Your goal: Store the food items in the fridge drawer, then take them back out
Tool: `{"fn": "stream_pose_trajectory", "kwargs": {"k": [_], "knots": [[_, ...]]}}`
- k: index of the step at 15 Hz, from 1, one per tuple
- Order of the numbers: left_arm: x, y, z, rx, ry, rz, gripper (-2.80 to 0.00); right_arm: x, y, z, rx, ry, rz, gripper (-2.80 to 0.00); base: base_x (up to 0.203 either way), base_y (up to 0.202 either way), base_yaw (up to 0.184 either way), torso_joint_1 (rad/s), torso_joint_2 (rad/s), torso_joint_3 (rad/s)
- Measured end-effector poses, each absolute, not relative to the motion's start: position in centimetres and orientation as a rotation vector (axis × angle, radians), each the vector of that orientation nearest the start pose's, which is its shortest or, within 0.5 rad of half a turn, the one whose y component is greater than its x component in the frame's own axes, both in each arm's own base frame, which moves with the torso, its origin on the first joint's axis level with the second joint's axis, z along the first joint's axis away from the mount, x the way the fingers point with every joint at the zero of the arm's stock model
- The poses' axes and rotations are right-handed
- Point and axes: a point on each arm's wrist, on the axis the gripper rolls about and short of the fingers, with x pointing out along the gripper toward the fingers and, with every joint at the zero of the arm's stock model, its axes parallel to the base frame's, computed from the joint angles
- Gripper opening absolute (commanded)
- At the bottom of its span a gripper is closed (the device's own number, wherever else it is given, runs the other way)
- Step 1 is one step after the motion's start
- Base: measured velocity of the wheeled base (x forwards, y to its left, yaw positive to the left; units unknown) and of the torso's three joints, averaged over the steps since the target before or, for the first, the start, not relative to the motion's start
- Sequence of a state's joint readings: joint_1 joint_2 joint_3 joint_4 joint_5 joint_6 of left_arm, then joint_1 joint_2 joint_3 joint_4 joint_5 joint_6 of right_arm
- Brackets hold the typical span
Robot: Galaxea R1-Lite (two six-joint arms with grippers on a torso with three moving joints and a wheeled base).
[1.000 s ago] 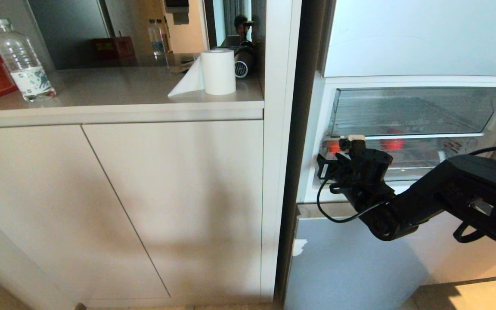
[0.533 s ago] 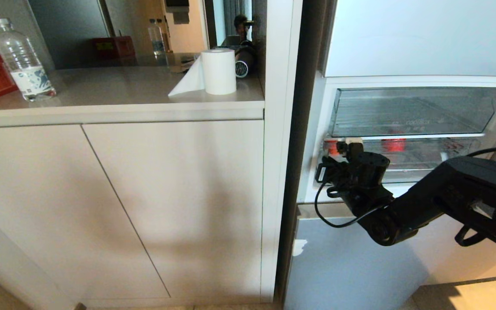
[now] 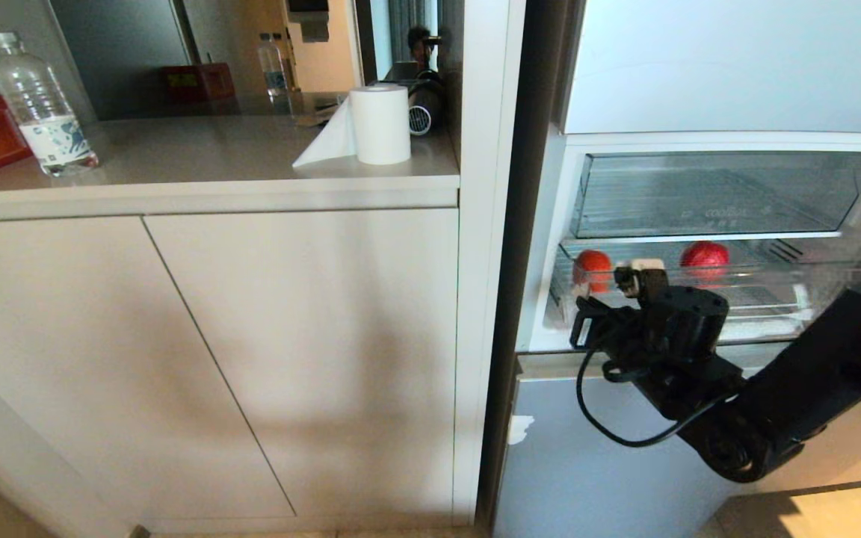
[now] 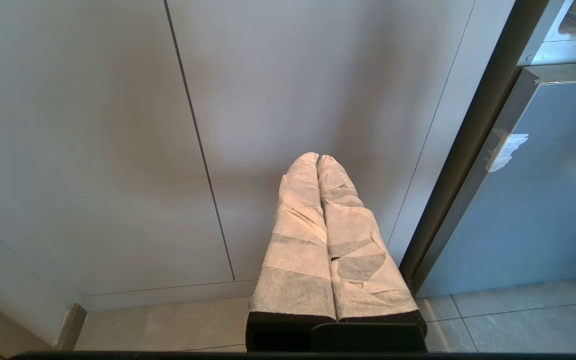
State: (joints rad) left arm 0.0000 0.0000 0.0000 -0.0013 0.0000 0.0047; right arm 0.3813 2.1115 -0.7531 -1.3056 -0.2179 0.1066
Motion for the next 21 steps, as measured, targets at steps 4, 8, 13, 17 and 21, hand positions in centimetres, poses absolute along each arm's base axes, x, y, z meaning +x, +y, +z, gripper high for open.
{"fn": "stream_pose_trajectory", "kwargs": {"k": [4,8,13,17,21], "knots": [[-2.3,0.0,7.6,0.005,-0.001,0.000,-2.80,29.0,12.1,10.2,0.112,0.105,0.153,0.00,0.000,0.000,0.000,0.000,0.00,0.000],[-2.3,0.0,7.6,0.005,-0.001,0.000,-2.80,23.6,11.6,13.0,0.149,0.072,0.174,0.00,0.000,0.000,0.000,0.000,0.00,0.000],[-2.3,0.0,7.6,0.005,-0.001,0.000,-2.80,16.9,10.0,17.6,0.173,0.064,0.248,0.00,0.000,0.000,0.000,0.000,0.00,0.000],[-2.3,0.0,7.6,0.005,-0.001,0.000,-2.80,17.5,8.0,23.9,0.217,0.114,0.136,0.00,0.000,0.000,0.000,0.000,0.00,0.000],[-2.3,0.0,7.6,0.005,-0.001,0.000,-2.80,22.6,7.2,24.8,0.123,0.317,-0.014,0.00,0.000,0.000,0.000,0.000,0.00,0.000]]}}
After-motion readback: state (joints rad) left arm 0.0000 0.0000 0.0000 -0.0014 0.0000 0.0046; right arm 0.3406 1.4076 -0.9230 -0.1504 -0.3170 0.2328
